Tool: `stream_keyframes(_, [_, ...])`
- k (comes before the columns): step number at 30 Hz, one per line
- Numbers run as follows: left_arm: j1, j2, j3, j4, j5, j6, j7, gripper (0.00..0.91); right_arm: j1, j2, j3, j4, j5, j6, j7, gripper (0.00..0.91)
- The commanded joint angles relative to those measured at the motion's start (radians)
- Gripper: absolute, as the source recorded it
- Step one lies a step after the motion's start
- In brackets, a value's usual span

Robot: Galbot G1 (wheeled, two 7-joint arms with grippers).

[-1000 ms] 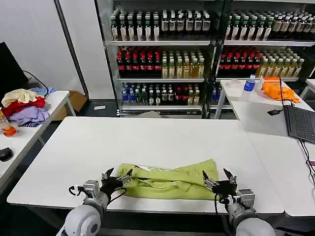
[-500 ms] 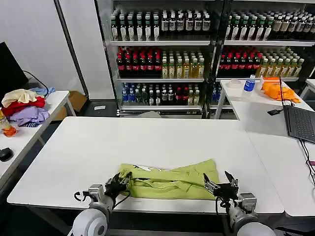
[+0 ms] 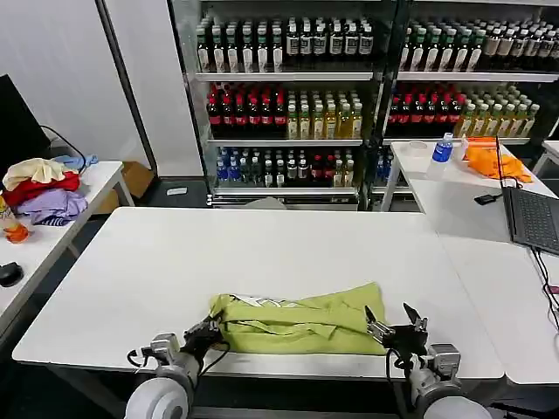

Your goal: Fold and organize the clothes.

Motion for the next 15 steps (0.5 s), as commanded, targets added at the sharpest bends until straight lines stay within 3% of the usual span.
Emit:
stream_keyframes(1, [0.038,0.007,-0.153,-0.058,-0.086,0.0,-0.006,0.02,0.0,0.002,0.0,0.002,0.001,0.001,0.001,0.907])
stream_keyframes(15, [0.05,0.158,-0.399,-0.037,-0.249,0.003,-0.012,0.02,0.002,0.003,0.008,0.009,0.008,0.002,0.001,0.907])
